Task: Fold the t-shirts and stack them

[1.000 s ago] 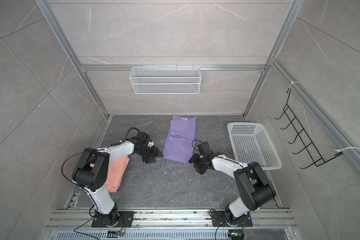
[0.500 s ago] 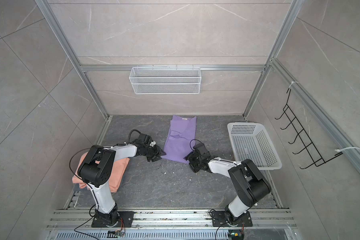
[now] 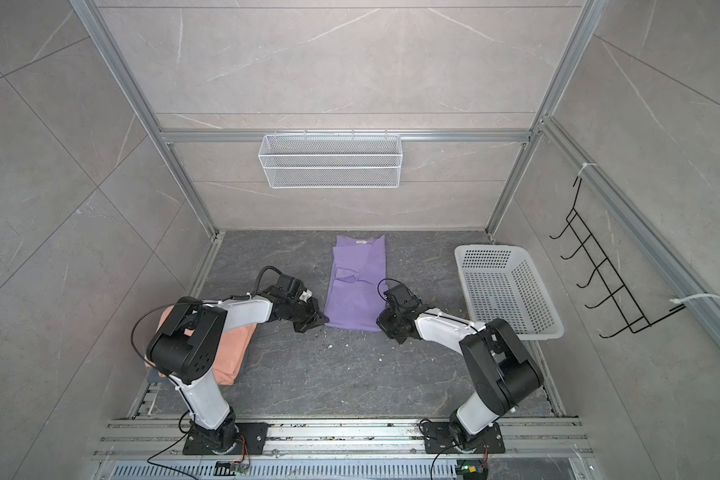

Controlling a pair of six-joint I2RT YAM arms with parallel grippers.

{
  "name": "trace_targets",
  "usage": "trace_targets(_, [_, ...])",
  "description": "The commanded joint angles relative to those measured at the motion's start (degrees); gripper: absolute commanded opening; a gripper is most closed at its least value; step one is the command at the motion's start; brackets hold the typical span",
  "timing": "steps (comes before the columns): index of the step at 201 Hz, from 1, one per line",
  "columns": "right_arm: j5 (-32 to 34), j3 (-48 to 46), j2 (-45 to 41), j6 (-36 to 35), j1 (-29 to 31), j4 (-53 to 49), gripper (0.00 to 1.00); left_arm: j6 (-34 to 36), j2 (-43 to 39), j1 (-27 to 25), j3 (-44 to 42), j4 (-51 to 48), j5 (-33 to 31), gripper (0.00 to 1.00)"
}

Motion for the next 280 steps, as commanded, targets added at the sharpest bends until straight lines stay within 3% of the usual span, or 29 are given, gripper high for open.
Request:
trace_targets(1, [-0.3,-0.5,-6.4,-6.7,1.8,-13.4,0.12,-1.8,-9.9,-3.6,-4.1,-6.9,0.4,0.00])
trace_targets(27, [0.5,-1.0,-16.5,-6.8,5.8,-21.7,0.11,-8.6,-23.0,-9.1,-11.3,-10.4,-2.0,0.00])
trace_targets(46, [-0.2,0.0,-21.4,-4.9,8.9,-25.4,0.09,-12.4,-30.1,-10.3,-13.7,-12.7,-2.5,0.00])
trace_targets(66, [0.9,4.0,-22.8,-5.2,11.2,-28.8,0.08,-12.1,-35.0,-10.3,-11.3,-17.7,-3.1,0.00])
trace_targets(90, [1.0,9.5,-21.1,-6.8,11.5,-26.5,0.07,-9.4,-35.1,-10.1,-5.9,-22.2,-4.2,0.00])
trace_targets(127, [3.7,20.7,-11.5,-9.5,11.1,-22.3,0.05,-4.2,-29.1,-8.5,1.5,-22.2,-7.9,0.00])
trace_targets(179, [1.5,31.0,2.6,-9.3,5.9,-16.7,0.05,-1.8,-19.0,-1.3,9.8,-16.9,-8.7,0.00])
trace_targets(235, [-7.7,39.1,21.4,-7.5,-1.8,-7.4,0.05,2.6,0.0,7.6,21.0,-11.8,-1.0,0.00])
trace_targets(253, [-7.9,42.0,27.3,-5.3,-3.4,-3.9,0.05,2.9,8.7,8.9,26.3,-8.3,2.9,0.00])
trace_targets(280, [-7.1,47.8,33.8,-3.6,-5.7,-2.3,0.04,3.0,18.4,9.7,36.7,-7.5,3.0,0.00])
